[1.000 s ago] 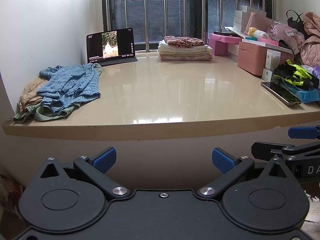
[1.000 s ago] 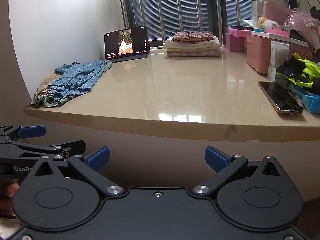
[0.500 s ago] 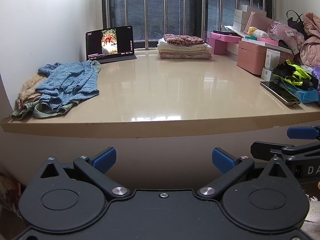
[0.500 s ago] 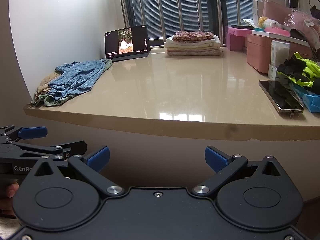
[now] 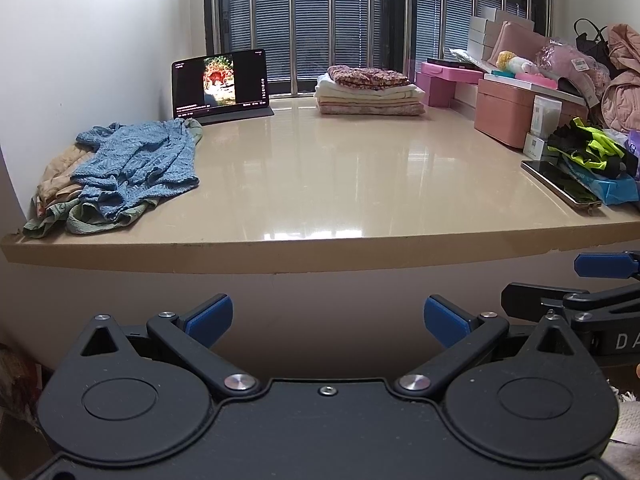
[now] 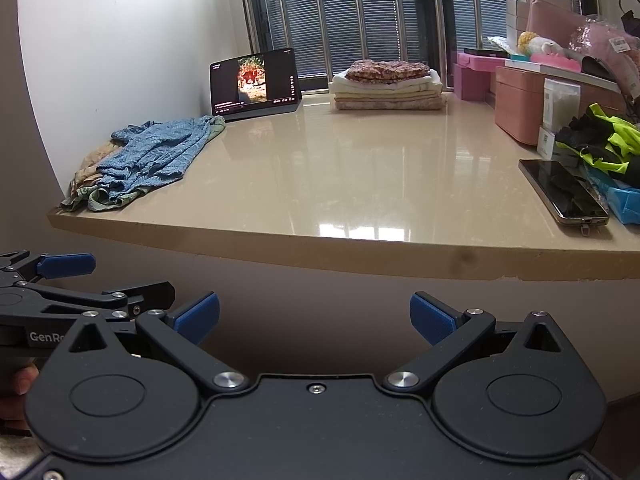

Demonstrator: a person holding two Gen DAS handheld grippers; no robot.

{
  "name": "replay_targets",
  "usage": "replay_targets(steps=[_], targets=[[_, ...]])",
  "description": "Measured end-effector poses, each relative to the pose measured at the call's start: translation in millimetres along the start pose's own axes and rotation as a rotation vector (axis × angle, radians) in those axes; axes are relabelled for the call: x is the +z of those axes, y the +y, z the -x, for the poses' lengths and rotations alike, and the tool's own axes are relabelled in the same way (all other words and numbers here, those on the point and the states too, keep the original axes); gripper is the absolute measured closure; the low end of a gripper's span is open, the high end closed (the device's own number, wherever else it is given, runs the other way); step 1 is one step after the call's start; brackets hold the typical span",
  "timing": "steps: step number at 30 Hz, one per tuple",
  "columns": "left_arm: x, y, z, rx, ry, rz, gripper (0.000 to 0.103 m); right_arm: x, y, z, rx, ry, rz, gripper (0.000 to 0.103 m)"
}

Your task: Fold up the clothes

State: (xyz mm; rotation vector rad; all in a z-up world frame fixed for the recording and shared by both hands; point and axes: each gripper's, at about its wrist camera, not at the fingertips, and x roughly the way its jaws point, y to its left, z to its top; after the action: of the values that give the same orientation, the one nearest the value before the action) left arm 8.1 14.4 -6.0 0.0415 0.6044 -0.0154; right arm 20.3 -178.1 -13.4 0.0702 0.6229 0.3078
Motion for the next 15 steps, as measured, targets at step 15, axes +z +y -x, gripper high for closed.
replay_targets(steps=[15], targets=[[2.3,6.1,-5.1,0.002,0.023,0.018,0.000,4.0,4.9,-6.1,0.019,0.014,0.024,0.000]])
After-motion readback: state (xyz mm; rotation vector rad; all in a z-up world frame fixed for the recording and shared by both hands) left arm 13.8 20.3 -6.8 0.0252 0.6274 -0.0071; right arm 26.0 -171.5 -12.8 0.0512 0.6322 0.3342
